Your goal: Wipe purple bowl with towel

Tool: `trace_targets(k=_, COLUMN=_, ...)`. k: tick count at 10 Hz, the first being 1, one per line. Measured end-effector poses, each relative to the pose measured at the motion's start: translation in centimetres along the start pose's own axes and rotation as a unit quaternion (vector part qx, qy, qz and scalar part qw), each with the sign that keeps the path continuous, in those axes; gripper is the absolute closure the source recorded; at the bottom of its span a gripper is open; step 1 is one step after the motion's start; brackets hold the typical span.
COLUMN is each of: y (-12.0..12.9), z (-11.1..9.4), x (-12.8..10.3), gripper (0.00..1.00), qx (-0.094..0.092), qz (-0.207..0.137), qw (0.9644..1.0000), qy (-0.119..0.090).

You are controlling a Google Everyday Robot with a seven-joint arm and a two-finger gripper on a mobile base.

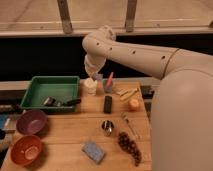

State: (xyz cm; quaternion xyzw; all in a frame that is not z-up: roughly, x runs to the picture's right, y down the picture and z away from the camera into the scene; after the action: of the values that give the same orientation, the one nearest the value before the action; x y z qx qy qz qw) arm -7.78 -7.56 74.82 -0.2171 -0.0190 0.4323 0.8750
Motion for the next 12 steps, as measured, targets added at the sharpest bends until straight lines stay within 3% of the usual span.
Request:
trace_targets(k=1, y=1.5, z=-0.2, x=0.0, gripper=1.00, qx=-0.011, qz=-0.018, qw=0.9998, qy=0.003)
trace_targets(k=3, y=6.6, z=-0.7, x=-1.6, gripper=1.00, qx=-0.036, qz=-0.082, qw=0.9959, qy=0.007)
trace_targets(k=6, y=12.9, z=-2.3, x=-5.0, gripper=1.00, qx=-0.055, qz=-0.172, qw=0.9835, qy=0.000)
trace_targets(k=7, y=13.9, z=-2.6, x=-5.3, gripper=1.00, qx=-0.060, qz=-0.181, qw=0.9817, qy=-0.001)
trace_targets(k=12, y=13.4, z=-2.5, x=-5.2, gripper=1.00, qx=-0.056, qz=-0.179, qw=0.9822, qy=0.000)
